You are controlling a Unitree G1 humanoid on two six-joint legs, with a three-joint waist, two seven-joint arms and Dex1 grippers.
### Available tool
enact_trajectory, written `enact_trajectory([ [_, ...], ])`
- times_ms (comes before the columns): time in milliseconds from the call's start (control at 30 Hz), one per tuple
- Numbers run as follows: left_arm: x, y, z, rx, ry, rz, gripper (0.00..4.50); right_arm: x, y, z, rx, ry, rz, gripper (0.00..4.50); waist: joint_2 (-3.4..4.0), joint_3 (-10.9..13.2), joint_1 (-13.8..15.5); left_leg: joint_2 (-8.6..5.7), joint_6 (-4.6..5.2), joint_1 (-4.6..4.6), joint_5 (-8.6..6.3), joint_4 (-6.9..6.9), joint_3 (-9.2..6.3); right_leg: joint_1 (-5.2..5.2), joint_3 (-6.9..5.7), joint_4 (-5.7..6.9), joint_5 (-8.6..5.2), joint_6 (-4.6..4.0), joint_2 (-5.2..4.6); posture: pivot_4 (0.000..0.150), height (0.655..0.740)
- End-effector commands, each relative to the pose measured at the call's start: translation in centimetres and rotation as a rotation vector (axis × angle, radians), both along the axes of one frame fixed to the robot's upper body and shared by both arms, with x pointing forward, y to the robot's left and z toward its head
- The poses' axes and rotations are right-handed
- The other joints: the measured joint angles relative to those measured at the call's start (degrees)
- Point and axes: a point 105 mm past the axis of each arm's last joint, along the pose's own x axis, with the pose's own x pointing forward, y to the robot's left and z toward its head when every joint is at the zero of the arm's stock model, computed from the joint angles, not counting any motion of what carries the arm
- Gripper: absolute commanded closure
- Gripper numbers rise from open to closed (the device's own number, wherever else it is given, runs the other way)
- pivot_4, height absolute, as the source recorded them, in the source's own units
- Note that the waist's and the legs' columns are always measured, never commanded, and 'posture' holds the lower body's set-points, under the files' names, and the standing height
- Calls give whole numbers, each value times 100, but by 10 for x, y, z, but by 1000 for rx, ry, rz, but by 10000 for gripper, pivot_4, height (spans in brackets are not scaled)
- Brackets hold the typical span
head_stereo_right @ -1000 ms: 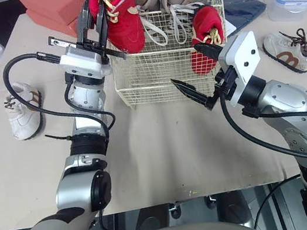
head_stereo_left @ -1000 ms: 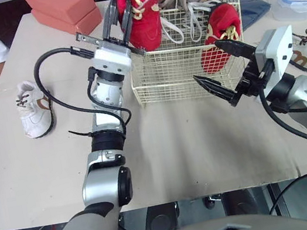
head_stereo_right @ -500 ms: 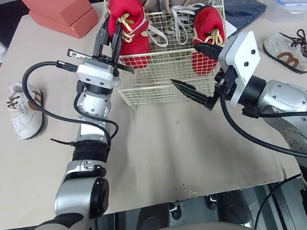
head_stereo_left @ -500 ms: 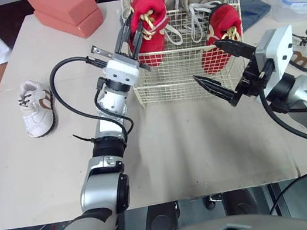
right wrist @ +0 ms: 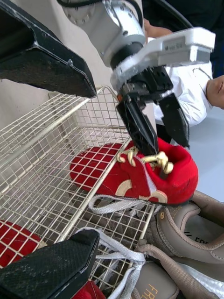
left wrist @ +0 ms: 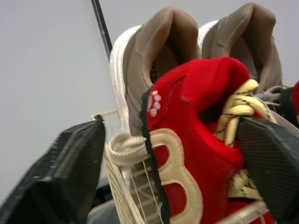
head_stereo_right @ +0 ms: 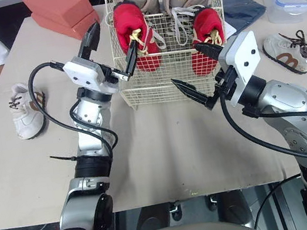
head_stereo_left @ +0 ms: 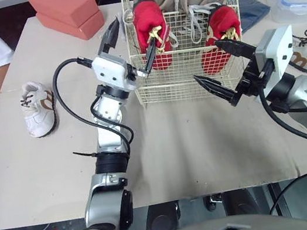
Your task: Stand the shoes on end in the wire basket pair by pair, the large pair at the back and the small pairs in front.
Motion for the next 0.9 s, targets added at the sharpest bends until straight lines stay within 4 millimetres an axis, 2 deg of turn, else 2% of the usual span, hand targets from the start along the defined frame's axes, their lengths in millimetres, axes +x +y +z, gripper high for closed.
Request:
enact_trajectory([
  [33,-8,-6,-9,24,66,-42,244,-4,-4,12,12,-60,-16,0,0,0,-15,0,0,0,0,0,0,0,1,0,0,0,0,1500,6860],
  [200,-15,2,-10,43,117,-33,244,-3,-4,11,11,-57,-14,0,1,0,-42,3,0,1,0,-1,-1,-1,1,0,-1,0,3,1500,6860],
  [333,-28,4,-12,81,164,-88,244,-2,-7,11,10,-57,-21,0,3,1,-51,6,-1,1,0,-4,2,-5,6,-1,-1,0,5,1500,6860],
  [500,-45,14,6,97,205,-179,244,4,-25,12,-2,-69,-73,0,3,3,-41,7,-1,-8,0,-4,0,-11,3,-4,-1,0,5,1500,6860],
  [700,-60,21,38,143,313,-387,244,21,-74,9,-23,-84,-208,0,3,6,-37,6,-1,-11,0,-3,-1,-12,2,-8,-5,6,5,1500,6860],
  [900,-71,19,66,194,393,-508,244,38,-137,5,-15,-76,-383,0,6,10,-42,5,-2,-6,0,-7,5,-12,10,-8,-11,17,8,1500,6860],
])
